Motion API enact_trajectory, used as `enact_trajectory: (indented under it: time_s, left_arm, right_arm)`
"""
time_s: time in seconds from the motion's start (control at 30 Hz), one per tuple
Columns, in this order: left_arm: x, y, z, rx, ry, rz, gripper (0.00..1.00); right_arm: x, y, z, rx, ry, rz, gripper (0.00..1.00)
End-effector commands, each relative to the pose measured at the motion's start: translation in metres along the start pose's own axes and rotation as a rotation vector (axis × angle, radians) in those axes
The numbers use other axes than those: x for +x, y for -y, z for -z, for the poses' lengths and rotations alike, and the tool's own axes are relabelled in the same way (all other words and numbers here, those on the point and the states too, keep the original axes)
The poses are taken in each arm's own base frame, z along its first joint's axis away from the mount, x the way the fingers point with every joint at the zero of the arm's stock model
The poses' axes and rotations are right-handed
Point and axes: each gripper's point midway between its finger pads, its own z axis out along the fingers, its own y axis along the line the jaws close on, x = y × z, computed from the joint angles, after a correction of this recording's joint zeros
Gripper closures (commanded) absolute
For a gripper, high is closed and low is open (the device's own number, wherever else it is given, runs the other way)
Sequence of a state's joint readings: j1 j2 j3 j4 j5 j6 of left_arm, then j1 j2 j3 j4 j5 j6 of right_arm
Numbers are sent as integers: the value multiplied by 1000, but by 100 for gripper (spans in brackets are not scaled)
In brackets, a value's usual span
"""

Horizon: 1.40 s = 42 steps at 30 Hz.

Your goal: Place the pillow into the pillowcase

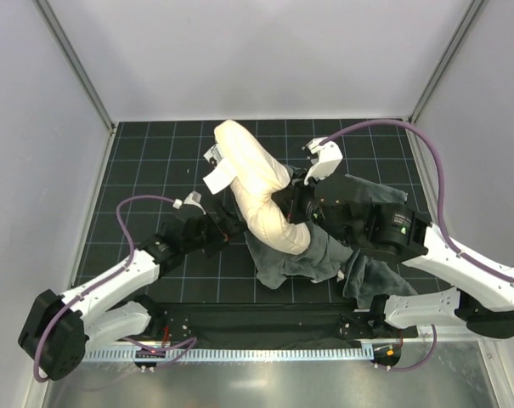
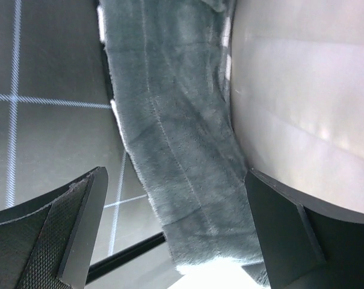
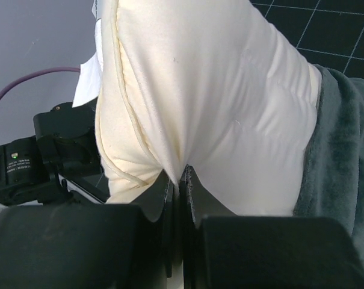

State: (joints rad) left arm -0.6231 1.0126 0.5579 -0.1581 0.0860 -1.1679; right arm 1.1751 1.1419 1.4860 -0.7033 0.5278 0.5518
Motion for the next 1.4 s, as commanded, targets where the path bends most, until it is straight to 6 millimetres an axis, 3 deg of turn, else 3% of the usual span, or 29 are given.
enact_trajectory:
  time_s: [0.0,0.27,0.67,0.73,0.77,0.8,0.83,0.87,0.9,1.03,1.13,1.17,1.2,1.3,1.37]
  left_arm:
    - [0,8,-13,43,34,150,0]
    - [35,-11,-53,-111,-69,183,0]
    - [64,34,-112,-43,-115,186,6]
    - [70,31,-119,-27,-117,214,18]
    - [66,45,-121,49,-103,228,26]
    - [62,37,-123,59,-63,247,48]
    - [50,39,-123,88,1,251,61]
    - [40,52,-121,154,45,254,72]
    - [32,51,-120,162,83,215,100]
    - [-8,79,-111,158,183,16,100]
    - [-35,108,-84,175,261,-115,100]
    - [-47,126,-63,213,306,-143,100]
    - [-50,125,-54,190,313,-174,100]
    - [-70,153,-12,242,387,-267,100]
    - [-72,153,3,249,400,-324,100]
  right_arm:
    - [-57,-19,16,-100,192,-138,96]
    - [-58,-19,14,-107,194,-143,96]
    - [-63,-15,21,-112,210,-160,96]
    - [-65,-14,25,-119,218,-168,96]
    - [-64,-14,25,-121,218,-169,96]
    - [-64,-13,26,-120,218,-169,96]
    - [-65,-11,30,-125,221,-172,96]
    - [-60,-10,28,-123,212,-171,96]
    - [-59,-9,30,-124,210,-175,96]
    - [-45,-4,31,-130,185,-176,96]
    - [-35,-2,29,-133,159,-167,96]
    - [-31,-6,29,-151,142,-163,96]
    - [-28,-7,27,-157,132,-154,96]
    - [-18,-17,19,-186,88,-131,96]
    - [-16,-22,15,-193,73,-120,95]
